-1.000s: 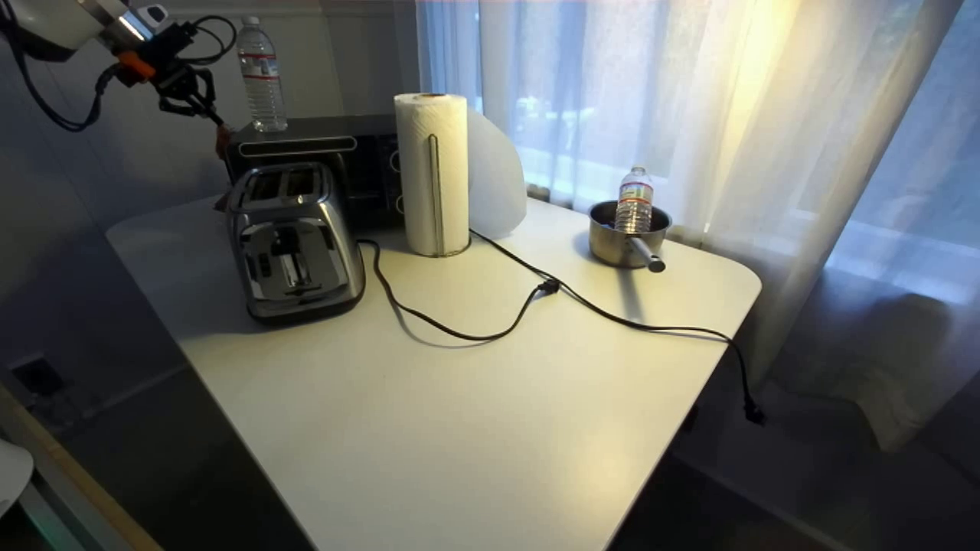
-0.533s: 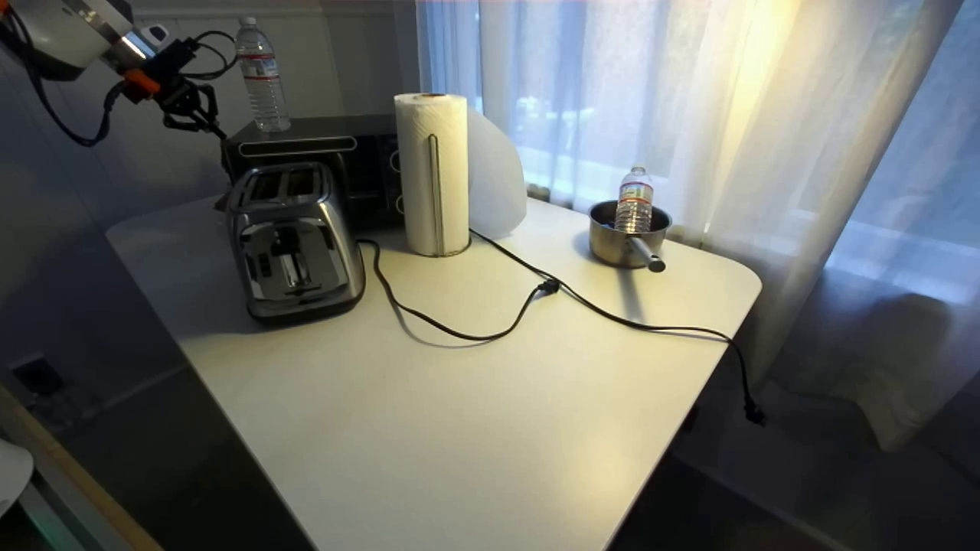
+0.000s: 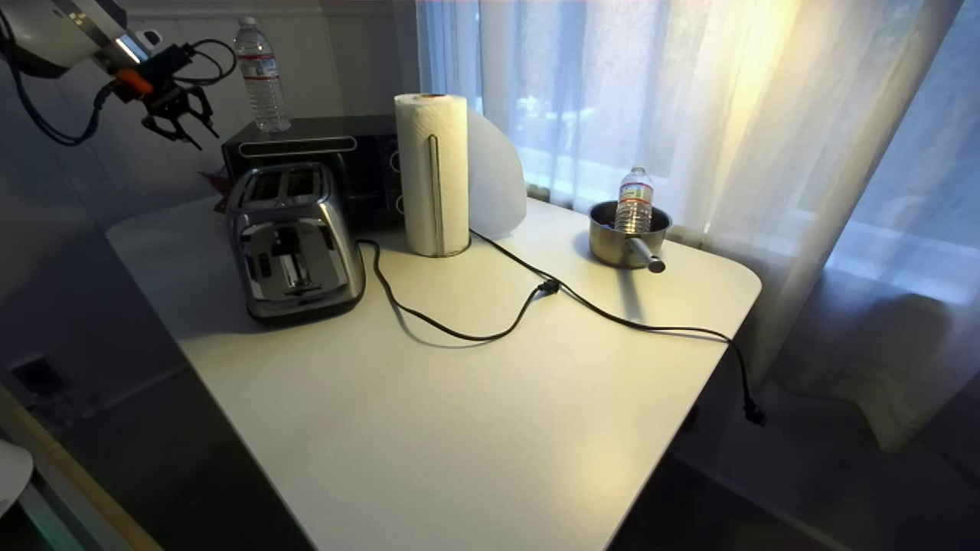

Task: Remove the snack packet from the toaster top and put it on the table

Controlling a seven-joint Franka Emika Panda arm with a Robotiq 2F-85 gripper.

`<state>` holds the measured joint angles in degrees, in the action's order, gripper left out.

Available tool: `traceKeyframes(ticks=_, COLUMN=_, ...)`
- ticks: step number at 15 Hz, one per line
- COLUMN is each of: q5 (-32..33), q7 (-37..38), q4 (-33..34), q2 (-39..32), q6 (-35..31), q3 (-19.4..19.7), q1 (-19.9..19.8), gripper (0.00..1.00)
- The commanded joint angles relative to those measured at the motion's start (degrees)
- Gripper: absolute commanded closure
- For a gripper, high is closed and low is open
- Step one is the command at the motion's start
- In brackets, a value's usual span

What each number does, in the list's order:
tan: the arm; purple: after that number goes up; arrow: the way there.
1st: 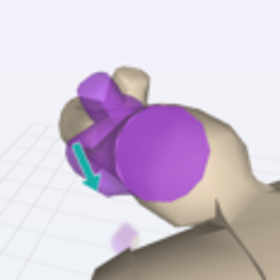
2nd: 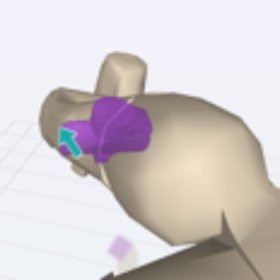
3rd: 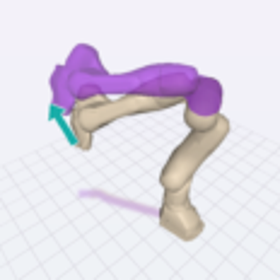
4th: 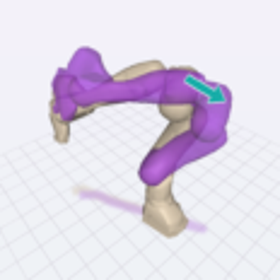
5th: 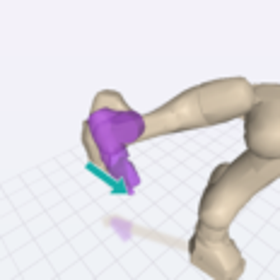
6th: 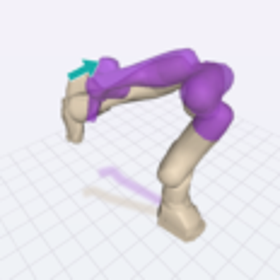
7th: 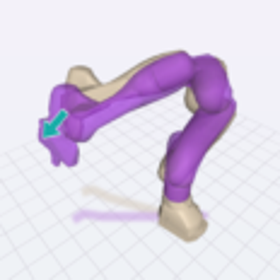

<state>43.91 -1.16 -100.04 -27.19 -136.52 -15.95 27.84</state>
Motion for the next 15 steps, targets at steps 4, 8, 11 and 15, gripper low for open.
traceKeyframes(ticks=4, q5=-17.9, q7=-11.9, q4=-2.3, q2=5.9, q6=6.0, q3=-4.3, q1=-3.1, gripper=0.02)
traceKeyframes(ticks=8, q5=-30.3, q7=-16.6, q4=-6.4, q2=12.2, q6=9.3, q3=-6.1, q1=-6.3, gripper=0.0)
traceKeyframes(ticks=11, q5=-42.8, q7=-19.1, q4=-11.4, q2=19.5, q6=11.3, q3=-7.8, q1=-9.2, gripper=0.0)
traceKeyframes(ticks=15, q5=-53.8, q7=-19.4, q4=-17.9, q2=31.1, q6=16.9, q3=-7.2, q1=-9.2, gripper=0.0)
